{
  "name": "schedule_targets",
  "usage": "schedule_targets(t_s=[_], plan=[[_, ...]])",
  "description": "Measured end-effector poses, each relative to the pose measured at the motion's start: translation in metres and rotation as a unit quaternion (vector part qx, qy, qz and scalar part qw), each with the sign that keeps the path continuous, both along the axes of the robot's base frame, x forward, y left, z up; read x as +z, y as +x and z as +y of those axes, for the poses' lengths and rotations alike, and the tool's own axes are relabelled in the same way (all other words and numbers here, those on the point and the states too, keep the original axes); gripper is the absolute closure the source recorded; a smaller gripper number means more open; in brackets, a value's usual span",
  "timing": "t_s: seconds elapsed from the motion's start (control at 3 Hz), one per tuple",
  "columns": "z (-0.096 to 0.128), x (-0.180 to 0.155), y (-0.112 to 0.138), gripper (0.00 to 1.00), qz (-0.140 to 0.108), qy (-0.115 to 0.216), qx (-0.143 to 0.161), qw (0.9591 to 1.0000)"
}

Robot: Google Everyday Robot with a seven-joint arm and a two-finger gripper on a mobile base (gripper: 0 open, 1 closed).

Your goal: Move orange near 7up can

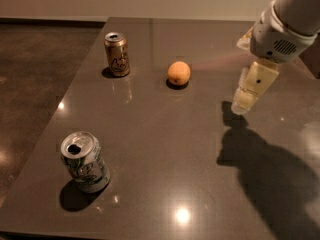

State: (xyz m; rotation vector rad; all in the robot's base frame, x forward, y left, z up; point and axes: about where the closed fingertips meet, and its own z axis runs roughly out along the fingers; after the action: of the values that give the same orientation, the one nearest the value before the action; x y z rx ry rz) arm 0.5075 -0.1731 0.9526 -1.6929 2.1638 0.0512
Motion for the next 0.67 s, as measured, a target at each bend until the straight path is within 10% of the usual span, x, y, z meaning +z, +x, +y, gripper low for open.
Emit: schedule_targets(t_s=[0.67], plan=[[0.045, -0.034, 0.060, 0.00, -0.002, 0.037, -0.010, 0.9993]])
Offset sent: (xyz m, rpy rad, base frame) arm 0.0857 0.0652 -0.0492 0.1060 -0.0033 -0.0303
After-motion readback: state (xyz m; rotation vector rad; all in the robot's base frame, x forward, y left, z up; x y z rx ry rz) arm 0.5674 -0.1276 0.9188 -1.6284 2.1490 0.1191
